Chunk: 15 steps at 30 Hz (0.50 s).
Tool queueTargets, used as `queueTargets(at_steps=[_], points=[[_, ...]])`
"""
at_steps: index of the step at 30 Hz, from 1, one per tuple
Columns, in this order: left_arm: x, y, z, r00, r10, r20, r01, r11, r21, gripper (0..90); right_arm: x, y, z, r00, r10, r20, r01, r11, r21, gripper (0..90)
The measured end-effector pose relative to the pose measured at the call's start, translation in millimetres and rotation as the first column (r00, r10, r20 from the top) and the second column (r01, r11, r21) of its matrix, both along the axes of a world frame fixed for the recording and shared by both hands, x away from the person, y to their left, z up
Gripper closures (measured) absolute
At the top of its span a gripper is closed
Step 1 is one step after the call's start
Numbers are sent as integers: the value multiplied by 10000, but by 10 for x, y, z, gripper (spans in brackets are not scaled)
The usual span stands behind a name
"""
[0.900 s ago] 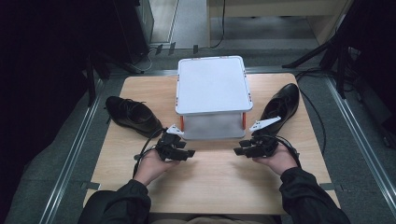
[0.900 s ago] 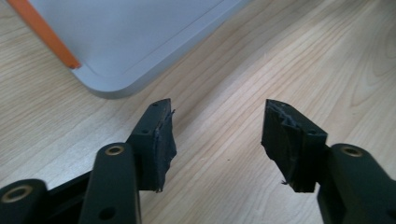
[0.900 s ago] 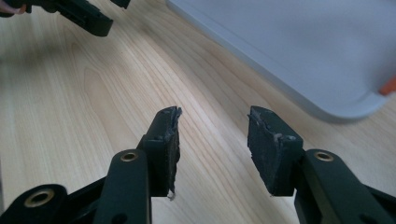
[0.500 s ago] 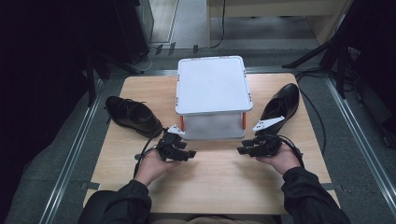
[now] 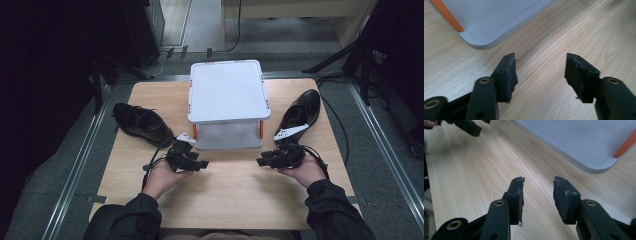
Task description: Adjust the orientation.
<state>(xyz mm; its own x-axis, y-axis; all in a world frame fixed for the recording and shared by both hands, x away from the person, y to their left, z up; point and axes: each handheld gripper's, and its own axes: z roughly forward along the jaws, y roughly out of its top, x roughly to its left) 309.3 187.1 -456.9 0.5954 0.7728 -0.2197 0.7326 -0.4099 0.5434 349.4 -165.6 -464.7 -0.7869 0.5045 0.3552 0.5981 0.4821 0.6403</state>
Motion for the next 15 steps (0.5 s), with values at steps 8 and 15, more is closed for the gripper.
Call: queueTargets(at_steps=[8,15], points=[[6,86,37,9985,337,-430,-330,9993,172,517,6,-7,-41,9998,179,-74,-181,9996,-209,579],[61,203,181,9914,729,-1091,-680,9965,483,530,1,46,-92,9984,540,-135,-547,9971,-523,554]])
